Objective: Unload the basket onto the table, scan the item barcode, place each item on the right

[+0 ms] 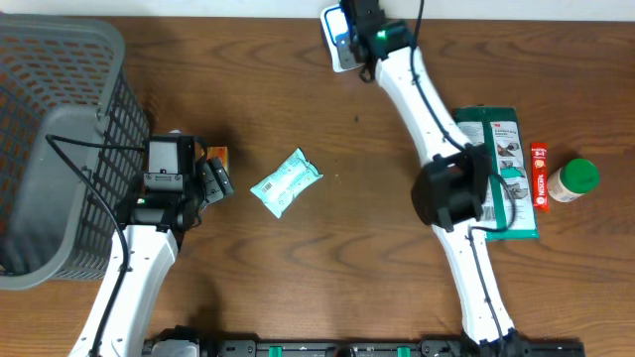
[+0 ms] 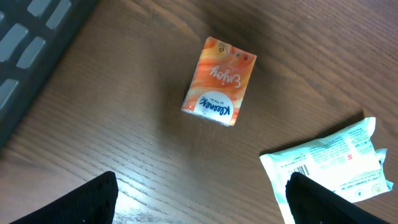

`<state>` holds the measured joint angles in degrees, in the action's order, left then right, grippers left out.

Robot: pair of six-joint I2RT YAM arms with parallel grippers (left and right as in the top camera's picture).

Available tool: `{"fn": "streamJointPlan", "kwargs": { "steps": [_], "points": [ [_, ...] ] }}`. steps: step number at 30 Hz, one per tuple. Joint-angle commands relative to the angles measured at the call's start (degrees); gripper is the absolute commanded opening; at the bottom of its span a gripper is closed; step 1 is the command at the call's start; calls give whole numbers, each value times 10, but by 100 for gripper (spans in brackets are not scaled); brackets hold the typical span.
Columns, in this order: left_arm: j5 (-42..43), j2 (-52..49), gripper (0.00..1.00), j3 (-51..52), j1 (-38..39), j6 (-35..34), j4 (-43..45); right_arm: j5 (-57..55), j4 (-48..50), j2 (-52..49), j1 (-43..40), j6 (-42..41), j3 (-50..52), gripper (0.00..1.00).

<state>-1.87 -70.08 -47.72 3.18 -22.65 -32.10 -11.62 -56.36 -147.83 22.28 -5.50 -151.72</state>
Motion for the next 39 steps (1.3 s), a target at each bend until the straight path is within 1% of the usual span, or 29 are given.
{"fn": "streamJointPlan", "kwargs": {
  "steps": [1, 5, 9, 11, 14, 16, 17, 18, 20, 22, 23, 25, 26, 28, 32, 33, 34, 36, 37, 39],
  "points": [
    [-7, 0, 87, -14, 0, 1, 0, 16, -66, 150, 1, 4, -12, 1],
    [-7, 0, 87, -14, 0, 1, 0, 14, -210, 215, -10, 5, -12, 1],
    [-7, 0, 87, -14, 0, 1, 0, -26, -336, 220, -39, 4, -11, 1],
    [-7, 0, 87, -14, 0, 1, 0, -33, -372, 211, -61, 4, -10, 1],
    [-7, 0, 88, -14, 0, 1, 0, -34, -394, 201, -95, 4, 4, 1],
    [-7, 0, 87, -14, 0, 1, 0, -34, -395, 196, -124, 4, 36, 1],
    [-7, 0, 87, -14, 0, 1, 0, -43, -392, 194, -147, 2, 76, 1],
    [-7, 0, 87, -14, 0, 1, 0, -55, -391, 194, -155, -5, 94, 1],
    [-7, 0, 87, -14, 0, 1, 0, -104, -377, 194, -179, -26, 157, 1],
    [-7, 0, 87, -14, 0, 1, 0, -139, -351, 194, -197, -29, 219, 1],
    [-7, 0, 87, -14, 0, 1, 0, -177, -317, 194, -210, -49, 275, 1],
    [-7, 0, 87, -14, 0, 1, 0, -223, -279, 194, -221, -71, 332, 1],
    [-7, 0, 87, -14, 0, 1, 0, -259, -249, 194, -228, -85, 376, 1],
    [-7, 0, 88, -14, 0, 1, 0, -296, -203, 194, -235, -89, 437, 1],
    [-7, 0, 87, -14, 0, 1, 0, -326, -129, 194, -237, -89, 514, 1],
    [-7, 0, 87, -14, 0, 1, 0, -316, -111, 194, -237, -89, 529, 6],
    [-7, 0, 87, -14, 0, 1, 0, -300, -96, 194, -237, -88, 540, 18],
    [-7, 0, 87, -14, 0, 1, 0, -241, -71, 194, -237, -86, 554, 53],
    [-7, 0, 87, -14, 0, 1, 0, -216, -65, 194, -237, -83, 556, 58],
    [-7, 0, 87, -14, 0, 1, 0, -153, -58, 195, -237, -47, 556, 66]
  ]
}}
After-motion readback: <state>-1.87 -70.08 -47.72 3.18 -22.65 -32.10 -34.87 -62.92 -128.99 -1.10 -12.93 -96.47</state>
